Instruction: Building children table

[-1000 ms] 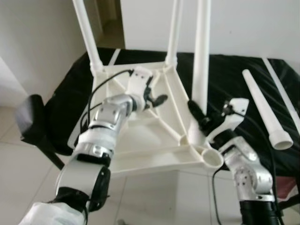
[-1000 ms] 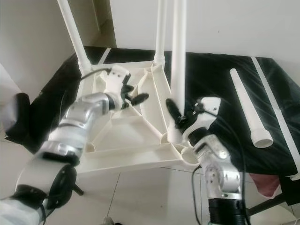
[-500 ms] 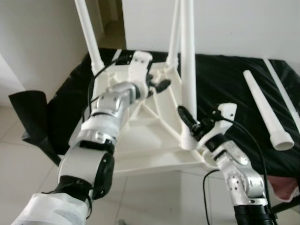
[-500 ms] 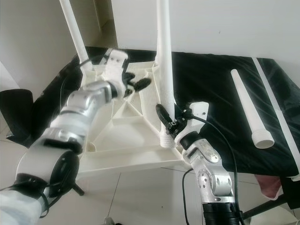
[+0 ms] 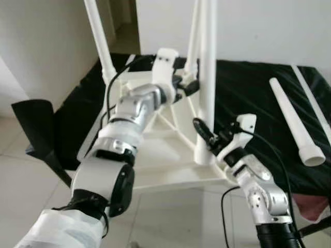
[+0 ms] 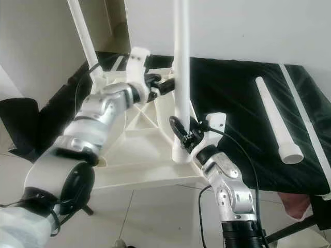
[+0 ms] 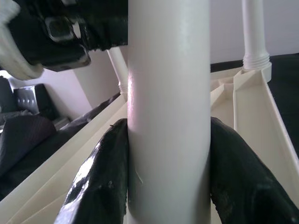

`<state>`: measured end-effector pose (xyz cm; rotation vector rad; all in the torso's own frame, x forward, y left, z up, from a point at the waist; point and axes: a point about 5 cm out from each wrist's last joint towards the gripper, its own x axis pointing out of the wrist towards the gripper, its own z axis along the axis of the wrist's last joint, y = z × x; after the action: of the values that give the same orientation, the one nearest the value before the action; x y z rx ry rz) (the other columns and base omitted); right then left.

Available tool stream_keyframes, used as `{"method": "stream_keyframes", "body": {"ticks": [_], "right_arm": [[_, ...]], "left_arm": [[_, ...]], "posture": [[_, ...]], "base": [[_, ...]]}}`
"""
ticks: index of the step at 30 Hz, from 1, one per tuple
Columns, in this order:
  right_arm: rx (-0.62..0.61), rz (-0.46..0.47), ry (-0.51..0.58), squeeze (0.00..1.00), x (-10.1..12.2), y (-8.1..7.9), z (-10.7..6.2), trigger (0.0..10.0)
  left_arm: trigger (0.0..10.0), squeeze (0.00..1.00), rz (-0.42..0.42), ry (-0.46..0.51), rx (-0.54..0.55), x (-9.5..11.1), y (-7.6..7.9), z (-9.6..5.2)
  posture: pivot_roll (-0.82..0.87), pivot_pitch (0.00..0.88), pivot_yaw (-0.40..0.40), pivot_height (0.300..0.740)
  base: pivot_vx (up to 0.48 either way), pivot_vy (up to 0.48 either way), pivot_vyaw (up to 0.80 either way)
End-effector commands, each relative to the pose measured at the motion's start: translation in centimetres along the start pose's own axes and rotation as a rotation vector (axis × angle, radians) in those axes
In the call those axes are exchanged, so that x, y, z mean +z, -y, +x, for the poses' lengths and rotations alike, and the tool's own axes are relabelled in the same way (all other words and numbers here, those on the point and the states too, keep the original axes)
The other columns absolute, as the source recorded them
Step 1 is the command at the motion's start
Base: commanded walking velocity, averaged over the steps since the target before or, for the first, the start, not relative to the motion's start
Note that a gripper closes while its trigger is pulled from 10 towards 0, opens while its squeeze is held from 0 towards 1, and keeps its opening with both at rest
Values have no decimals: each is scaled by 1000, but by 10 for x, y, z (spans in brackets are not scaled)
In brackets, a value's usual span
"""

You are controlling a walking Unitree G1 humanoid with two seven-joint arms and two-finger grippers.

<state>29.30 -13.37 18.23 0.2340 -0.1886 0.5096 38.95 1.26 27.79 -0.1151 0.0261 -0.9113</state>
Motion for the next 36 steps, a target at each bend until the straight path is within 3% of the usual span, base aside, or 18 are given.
{"method": "stream_keyframes", "body": {"ticks": [1,10,14,16,20,25,31,36], "right_arm": [[8,13,-34,0,-7,-3,5,10000],[8,9,-19,0,-5,-6,14,10000],[13,18,0,0,-3,-7,15,10000],[9,-1,14,0,1,-6,12,10000],[-29,-33,54,0,10,1,0,10000],[-110,-49,87,0,14,9,-10,10000],[-168,-22,113,0,15,14,-14,10000],[-199,-65,137,0,19,17,-13,10000]], "left_arm": [[10000,0,3,31,-136,11,20,8],[10000,0,3,67,-167,20,32,13],[10000,0,14,68,-152,20,29,12],[10000,0,41,65,-107,20,20,9],[10000,0,29,81,-32,21,-2,-5],[10000,0,27,69,-1,11,-20,-22],[10000,0,15,40,4,-6,-30,-37],[10000,0,52,24,-60,-16,-25,-46]], "posture": [[-4,0,31,740],[-3,0,31,740],[-4,0,31,740],[-2,0,31,740],[-7,0,36,740],[-11,0,44,740],[-6,0,46,740],[2,0,41,740]], "base": [[0,0,0],[0,0,0],[0,0,0],[0,0,0],[0,0,0],[0,0,0],[0,0,0],[0,0,0]]}}
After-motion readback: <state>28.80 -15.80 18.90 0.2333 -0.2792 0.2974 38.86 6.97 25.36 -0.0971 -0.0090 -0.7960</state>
